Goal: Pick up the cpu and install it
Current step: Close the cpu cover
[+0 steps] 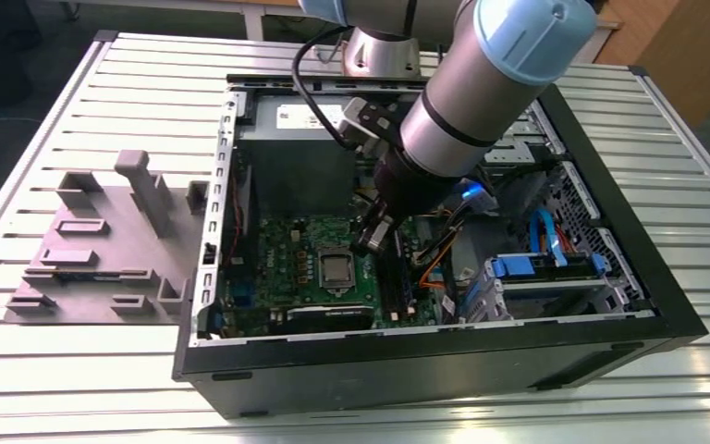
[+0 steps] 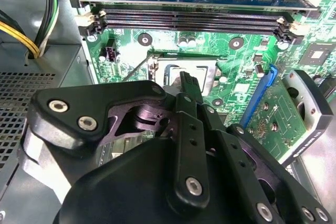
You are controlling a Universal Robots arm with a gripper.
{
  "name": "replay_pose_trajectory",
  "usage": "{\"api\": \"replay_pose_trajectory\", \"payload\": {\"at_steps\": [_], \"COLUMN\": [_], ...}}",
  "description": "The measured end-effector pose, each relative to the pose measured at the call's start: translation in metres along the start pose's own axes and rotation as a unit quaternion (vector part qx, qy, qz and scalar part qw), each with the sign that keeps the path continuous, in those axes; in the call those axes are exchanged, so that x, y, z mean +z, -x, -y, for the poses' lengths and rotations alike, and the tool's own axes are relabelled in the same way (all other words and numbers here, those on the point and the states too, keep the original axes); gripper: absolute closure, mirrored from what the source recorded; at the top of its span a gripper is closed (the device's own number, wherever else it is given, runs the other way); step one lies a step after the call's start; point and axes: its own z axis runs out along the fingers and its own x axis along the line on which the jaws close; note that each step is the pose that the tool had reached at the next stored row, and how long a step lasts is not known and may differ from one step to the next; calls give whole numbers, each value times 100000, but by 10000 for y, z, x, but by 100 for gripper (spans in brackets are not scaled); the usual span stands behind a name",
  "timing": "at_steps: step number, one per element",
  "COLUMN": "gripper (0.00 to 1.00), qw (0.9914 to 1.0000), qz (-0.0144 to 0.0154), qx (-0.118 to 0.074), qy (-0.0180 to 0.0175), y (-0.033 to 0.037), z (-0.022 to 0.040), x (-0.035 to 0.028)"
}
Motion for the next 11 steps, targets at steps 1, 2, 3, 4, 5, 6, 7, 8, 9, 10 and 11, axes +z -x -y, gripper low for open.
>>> {"api": "replay_pose_trajectory", "payload": {"at_steps": [1,2,3,4,5,6,7,8,9,10,11], "gripper": [90,90,90,90,90,90,90,90,90,90,90], "qw": [100000,100000,100000,100000,100000,100000,100000,100000,100000,99999,99998], "qz": [-1,1,1,4,5,3,7,13,71,142,259], "qx": [-10,-16,-26,-33,-43,-51,-58,-48,-48,-57,-60], "qy": [-8,-13,-20,-27,-32,-41,-48,-77,-177,-315,-574], "y": [0,0,0,-1,-1,-1,-1,-2,-4,-5,-6], "z": [0,-1,-1,-1,-1,-2,-2,-4,-9,-11,-15], "x": [0,0,0,1,1,1,1,1,3,5,8]}}
